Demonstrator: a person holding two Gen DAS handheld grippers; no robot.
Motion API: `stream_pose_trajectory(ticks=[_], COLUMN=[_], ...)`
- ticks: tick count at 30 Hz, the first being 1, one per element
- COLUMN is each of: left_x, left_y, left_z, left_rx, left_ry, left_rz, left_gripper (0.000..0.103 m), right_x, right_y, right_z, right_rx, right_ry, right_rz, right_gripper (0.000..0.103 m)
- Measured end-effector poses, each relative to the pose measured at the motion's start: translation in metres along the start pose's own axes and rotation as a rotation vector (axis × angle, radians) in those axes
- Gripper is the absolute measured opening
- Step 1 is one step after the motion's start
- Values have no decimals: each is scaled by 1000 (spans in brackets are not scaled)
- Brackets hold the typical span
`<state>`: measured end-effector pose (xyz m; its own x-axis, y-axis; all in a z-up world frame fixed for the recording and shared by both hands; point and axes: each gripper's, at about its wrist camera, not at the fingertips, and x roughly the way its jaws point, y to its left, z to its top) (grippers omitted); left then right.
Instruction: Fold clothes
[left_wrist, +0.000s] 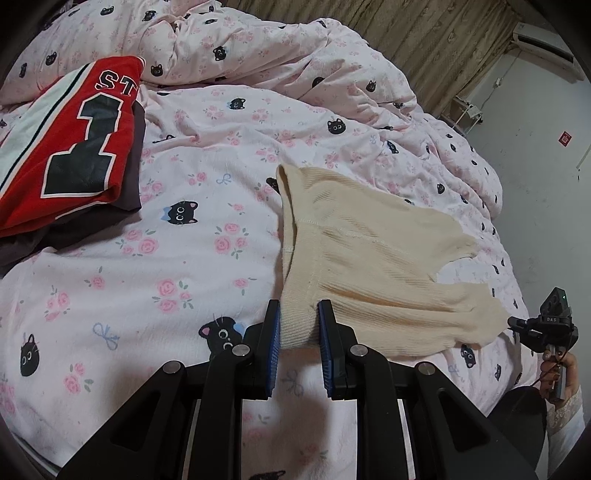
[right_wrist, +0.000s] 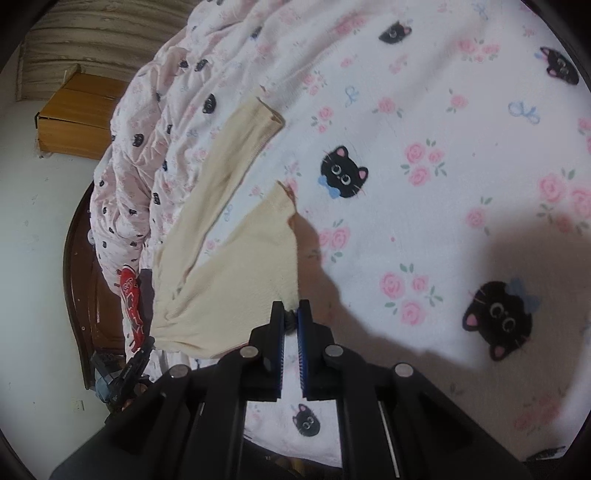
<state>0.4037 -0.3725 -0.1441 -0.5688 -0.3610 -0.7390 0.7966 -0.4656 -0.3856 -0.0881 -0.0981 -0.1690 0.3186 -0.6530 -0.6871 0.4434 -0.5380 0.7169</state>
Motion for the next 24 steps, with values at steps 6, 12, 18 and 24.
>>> stream_pose_trajectory(ticks=[6,12,18,24], left_x=[-10,-20,-26,-24], left_y=[-7,-10,-15,-16], left_z=[1,4,8,7], left_rx=[5,-13,-5,12], left_ry=[8,32,78,136], left_rz=[9,-7,5,55], left_gripper=[17,17,17,17], right_x=[-22,-42,-61,-62], right_y=[14,20,23,27], right_z=[-2,-8,-22,-42], right_rx=[-35,-51,-63,-94], right_ry=[-16,-22,-17,36], right_rz=[13,24,45,21], right_gripper=[7,7,7,7])
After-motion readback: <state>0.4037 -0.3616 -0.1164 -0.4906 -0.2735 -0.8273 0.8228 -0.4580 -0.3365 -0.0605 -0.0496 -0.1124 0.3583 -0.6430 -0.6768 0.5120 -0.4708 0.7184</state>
